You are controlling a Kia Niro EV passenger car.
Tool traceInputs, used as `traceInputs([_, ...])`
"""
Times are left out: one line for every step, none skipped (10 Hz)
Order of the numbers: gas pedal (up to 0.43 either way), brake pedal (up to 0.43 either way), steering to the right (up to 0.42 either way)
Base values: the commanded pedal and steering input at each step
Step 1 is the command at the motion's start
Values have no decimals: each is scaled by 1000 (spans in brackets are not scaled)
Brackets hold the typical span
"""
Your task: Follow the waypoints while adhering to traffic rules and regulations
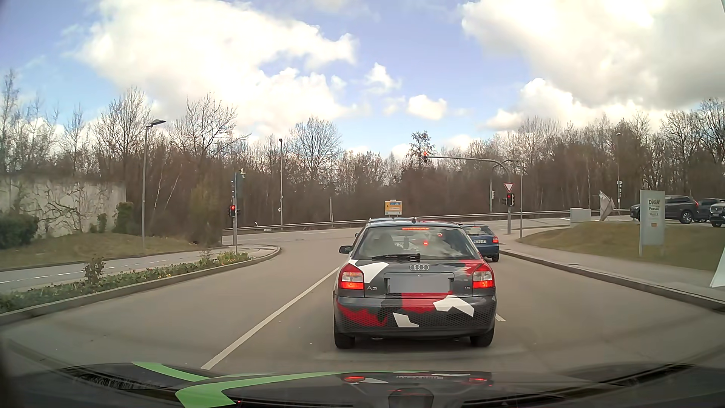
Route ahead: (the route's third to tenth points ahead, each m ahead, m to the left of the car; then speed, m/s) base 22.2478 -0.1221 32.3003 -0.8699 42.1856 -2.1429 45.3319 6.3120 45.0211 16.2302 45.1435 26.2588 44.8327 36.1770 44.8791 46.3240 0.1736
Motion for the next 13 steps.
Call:
traceInputs([0, 305, 45])
traceInputs([0, 299, 45])
traceInputs([0, 305, 45])
traceInputs([0, 299, 45])
traceInputs([0, 305, 45])
traceInputs([0, 305, 45])
traceInputs([0, 305, 45])
traceInputs([0, 305, 45])
traceInputs([0, 305, 45])
traceInputs([0, 305, 45])
traceInputs([0, 305, 45])
traceInputs([0, 305, 44])
traceInputs([0, 305, 42])
